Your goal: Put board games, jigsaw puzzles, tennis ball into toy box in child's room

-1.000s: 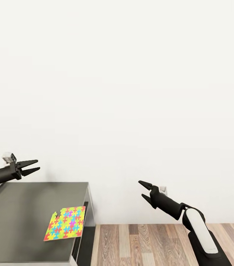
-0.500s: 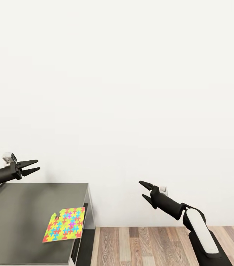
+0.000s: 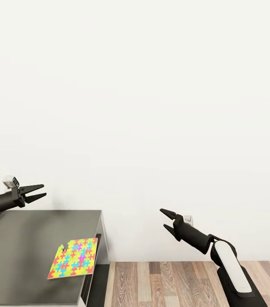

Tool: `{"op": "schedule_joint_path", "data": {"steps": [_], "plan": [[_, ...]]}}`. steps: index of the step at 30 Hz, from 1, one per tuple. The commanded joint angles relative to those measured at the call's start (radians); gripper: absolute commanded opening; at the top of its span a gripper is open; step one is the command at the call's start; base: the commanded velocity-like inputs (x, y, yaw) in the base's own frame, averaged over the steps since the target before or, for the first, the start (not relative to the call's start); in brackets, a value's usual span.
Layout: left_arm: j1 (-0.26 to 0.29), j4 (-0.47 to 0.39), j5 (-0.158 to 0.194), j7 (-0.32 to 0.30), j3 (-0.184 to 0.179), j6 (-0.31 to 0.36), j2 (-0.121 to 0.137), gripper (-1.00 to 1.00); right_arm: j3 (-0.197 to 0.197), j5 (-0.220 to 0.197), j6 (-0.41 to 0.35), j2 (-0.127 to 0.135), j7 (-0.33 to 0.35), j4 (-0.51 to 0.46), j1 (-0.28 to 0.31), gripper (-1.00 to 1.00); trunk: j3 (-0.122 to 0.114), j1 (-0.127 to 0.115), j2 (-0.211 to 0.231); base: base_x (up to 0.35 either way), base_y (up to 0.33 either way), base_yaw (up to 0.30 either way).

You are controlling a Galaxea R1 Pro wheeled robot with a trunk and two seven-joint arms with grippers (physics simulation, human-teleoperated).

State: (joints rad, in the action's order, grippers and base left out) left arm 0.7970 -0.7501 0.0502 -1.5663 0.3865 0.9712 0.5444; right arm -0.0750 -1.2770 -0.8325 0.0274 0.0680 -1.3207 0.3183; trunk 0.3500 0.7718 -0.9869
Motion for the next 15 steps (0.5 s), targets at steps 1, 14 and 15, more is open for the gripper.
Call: {"op": "schedule_joint_path", "data": {"steps": [1,14,15], "plan": [[0.001,0.000,-0.001,-0.004,0.000,0.011,0.000,1.00,-0.002,0.007,-0.005,0.000,0.007,0.000,0.001,1.00,0.004,0.004,-0.008,0.000,0.000,0.000],[0.001,0.000,-0.001,-0.004,0.000,0.011,0.000,1.00,-0.002,0.008,-0.005,0.000,0.006,0.003,0.001,1.00,0.045,0.054,-0.099,0.000,0.000,0.000],[0.001,0.000,-0.001,-0.004,0.000,0.011,0.000,1.00,-0.002,0.008,-0.005,0.000,0.006,0.003,0.001,1.00,0.048,0.058,-0.106,0.000,0.000,0.000]]}}
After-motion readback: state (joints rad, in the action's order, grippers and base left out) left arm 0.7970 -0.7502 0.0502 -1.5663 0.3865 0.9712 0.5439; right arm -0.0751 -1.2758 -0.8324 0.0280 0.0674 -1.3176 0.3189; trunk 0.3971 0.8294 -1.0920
